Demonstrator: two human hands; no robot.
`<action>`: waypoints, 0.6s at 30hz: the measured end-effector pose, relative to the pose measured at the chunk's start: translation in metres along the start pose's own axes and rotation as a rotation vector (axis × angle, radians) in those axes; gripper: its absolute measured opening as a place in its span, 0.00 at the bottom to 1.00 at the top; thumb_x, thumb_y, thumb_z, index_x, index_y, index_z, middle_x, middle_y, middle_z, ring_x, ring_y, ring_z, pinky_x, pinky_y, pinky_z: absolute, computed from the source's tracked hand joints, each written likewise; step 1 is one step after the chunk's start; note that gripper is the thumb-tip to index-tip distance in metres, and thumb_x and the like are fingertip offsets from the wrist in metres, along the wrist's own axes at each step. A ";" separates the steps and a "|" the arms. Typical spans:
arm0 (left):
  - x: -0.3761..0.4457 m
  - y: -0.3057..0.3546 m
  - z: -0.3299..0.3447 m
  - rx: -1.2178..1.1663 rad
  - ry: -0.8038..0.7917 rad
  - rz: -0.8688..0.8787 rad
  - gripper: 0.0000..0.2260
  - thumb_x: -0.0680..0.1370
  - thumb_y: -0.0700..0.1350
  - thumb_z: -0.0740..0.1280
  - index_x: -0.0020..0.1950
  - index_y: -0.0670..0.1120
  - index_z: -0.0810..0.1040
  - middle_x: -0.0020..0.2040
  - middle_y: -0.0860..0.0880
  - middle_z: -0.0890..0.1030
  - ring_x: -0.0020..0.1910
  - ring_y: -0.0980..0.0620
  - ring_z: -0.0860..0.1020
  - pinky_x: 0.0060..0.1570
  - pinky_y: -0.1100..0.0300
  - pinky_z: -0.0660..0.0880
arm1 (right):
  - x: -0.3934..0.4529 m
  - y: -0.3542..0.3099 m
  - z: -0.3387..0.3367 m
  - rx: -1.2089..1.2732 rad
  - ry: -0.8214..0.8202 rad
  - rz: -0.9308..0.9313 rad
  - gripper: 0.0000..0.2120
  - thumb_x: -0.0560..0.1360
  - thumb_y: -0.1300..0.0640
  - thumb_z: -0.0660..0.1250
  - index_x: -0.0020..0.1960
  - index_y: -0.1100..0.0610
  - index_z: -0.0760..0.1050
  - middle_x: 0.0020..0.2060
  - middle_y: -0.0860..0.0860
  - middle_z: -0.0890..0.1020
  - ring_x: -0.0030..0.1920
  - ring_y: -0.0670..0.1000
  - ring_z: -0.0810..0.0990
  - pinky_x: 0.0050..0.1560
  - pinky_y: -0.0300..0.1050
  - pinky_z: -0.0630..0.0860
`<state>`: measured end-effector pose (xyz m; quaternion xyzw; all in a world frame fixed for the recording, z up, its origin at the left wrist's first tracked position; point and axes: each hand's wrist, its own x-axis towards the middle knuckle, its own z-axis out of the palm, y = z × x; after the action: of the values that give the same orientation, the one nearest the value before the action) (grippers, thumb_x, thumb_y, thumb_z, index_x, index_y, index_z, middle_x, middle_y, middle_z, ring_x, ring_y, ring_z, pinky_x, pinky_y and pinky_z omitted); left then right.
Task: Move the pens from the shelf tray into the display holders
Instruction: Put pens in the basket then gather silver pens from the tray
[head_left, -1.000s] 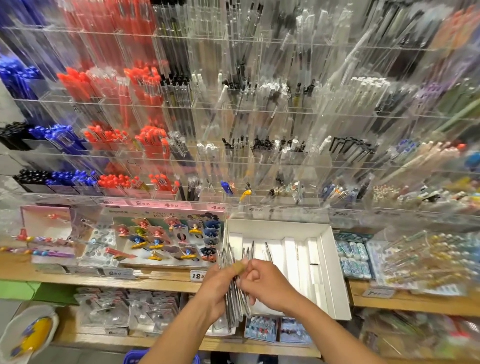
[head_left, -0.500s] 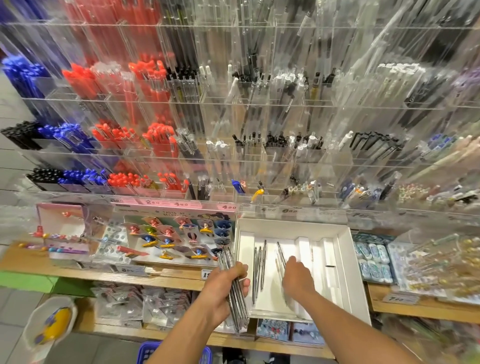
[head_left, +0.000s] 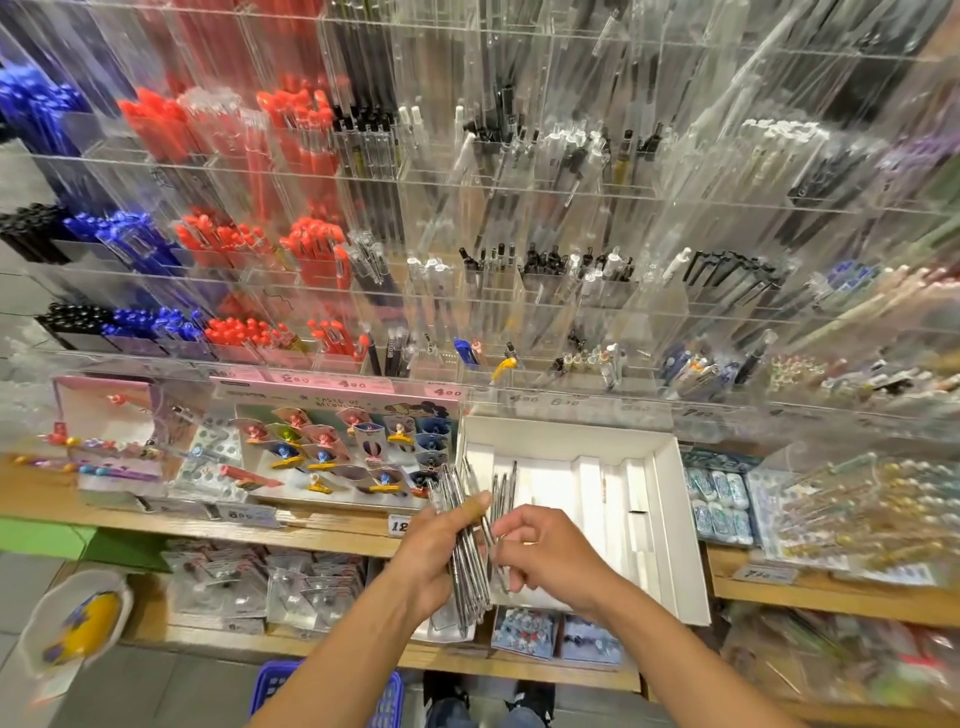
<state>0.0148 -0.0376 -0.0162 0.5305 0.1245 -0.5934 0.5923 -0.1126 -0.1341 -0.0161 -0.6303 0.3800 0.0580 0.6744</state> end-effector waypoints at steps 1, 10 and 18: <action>-0.001 0.000 0.001 -0.007 -0.006 -0.001 0.29 0.69 0.41 0.77 0.65 0.36 0.69 0.38 0.39 0.83 0.36 0.40 0.83 0.31 0.49 0.81 | -0.003 -0.003 0.005 -0.014 -0.007 -0.014 0.10 0.71 0.58 0.73 0.51 0.54 0.77 0.36 0.50 0.83 0.29 0.48 0.80 0.30 0.35 0.73; 0.008 0.001 -0.012 -0.086 0.045 0.012 0.09 0.76 0.32 0.67 0.56 0.38 0.75 0.34 0.45 0.77 0.27 0.52 0.76 0.25 0.61 0.76 | 0.019 0.002 -0.017 -0.059 0.075 0.096 0.03 0.74 0.56 0.70 0.48 0.54 0.81 0.39 0.51 0.85 0.31 0.46 0.81 0.34 0.39 0.75; 0.015 -0.002 -0.012 -0.100 0.007 -0.020 0.10 0.78 0.32 0.65 0.58 0.39 0.75 0.38 0.43 0.82 0.33 0.49 0.81 0.32 0.59 0.80 | 0.095 0.036 -0.006 -0.540 0.249 0.334 0.07 0.75 0.64 0.64 0.38 0.61 0.75 0.36 0.55 0.77 0.39 0.55 0.79 0.35 0.42 0.72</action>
<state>0.0234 -0.0362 -0.0339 0.5009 0.1614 -0.5905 0.6119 -0.0685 -0.1704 -0.1004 -0.7175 0.5284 0.1888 0.4127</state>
